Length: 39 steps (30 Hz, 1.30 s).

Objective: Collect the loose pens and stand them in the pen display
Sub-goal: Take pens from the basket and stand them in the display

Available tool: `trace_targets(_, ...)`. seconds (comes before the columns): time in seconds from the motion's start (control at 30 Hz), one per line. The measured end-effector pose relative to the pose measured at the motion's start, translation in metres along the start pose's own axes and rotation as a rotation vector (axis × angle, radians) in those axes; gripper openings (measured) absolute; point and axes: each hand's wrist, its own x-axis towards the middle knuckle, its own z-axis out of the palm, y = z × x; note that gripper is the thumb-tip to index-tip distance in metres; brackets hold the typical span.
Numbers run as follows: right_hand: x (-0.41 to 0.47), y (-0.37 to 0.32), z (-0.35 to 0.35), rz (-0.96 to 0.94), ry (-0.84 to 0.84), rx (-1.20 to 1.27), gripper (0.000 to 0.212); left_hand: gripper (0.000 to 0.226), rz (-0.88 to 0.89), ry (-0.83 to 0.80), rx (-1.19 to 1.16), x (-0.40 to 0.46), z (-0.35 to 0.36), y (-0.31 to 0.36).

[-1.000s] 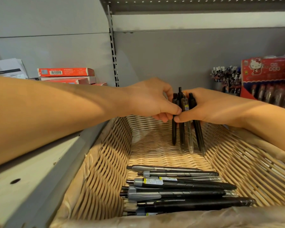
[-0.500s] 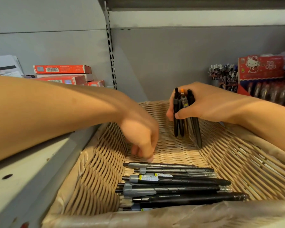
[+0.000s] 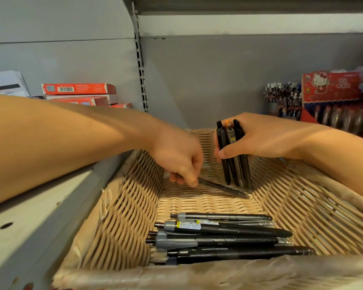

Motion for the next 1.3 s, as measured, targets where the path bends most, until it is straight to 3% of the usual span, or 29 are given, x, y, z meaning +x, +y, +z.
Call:
trace_targets(0.23, -0.001, 0.002, 0.0, 0.015, 0.008, 0.126, 0.008, 0.018, 0.017, 0.477, -0.147, 0.0, -0.013, -0.012)
trace_targets(0.37, -0.001, 0.005, 0.0, 0.02, -0.022, 0.181, 0.01, 0.014, 0.076, 0.585, -0.352, -0.002, -0.017, -0.008)
trace_targets(0.5, 0.0, 0.006, 0.0, 0.04, -0.021, 0.221, 0.02, 0.023, 0.131, 0.54, -0.489, -0.001, -0.014, -0.003)
trace_targets(0.7, -0.001, 0.001, 0.001, 0.035, 0.012, 0.174, 0.02, 0.035, 0.156, 0.474, -0.686, -0.001, -0.011, -0.003)
trace_targets(0.8, -0.001, -0.001, 0.0, 0.043, 0.035, 0.148, 0.02, 0.028, 0.137, 0.481, -0.717, 0.001, -0.013, -0.003)
trace_targets(0.9, -0.002, -0.001, 0.0, 0.048, 0.037, 0.139, 0.021, 0.009, 0.071, 0.453, -0.597, 0.001, -0.014, -0.001)
trace_targets(1.13, -0.002, 0.001, -0.001, 0.033, 0.04, 0.105, 0.017, 0.027, 0.079, 0.064, -0.181, -0.003, -0.001, 0.005)
trace_targets(1.3, -0.001, 0.002, -0.001, 0.003, 0.029, 0.112, 0.01, 0.017, 0.15, -0.272, -0.085, -0.013, 0.002, 0.017)
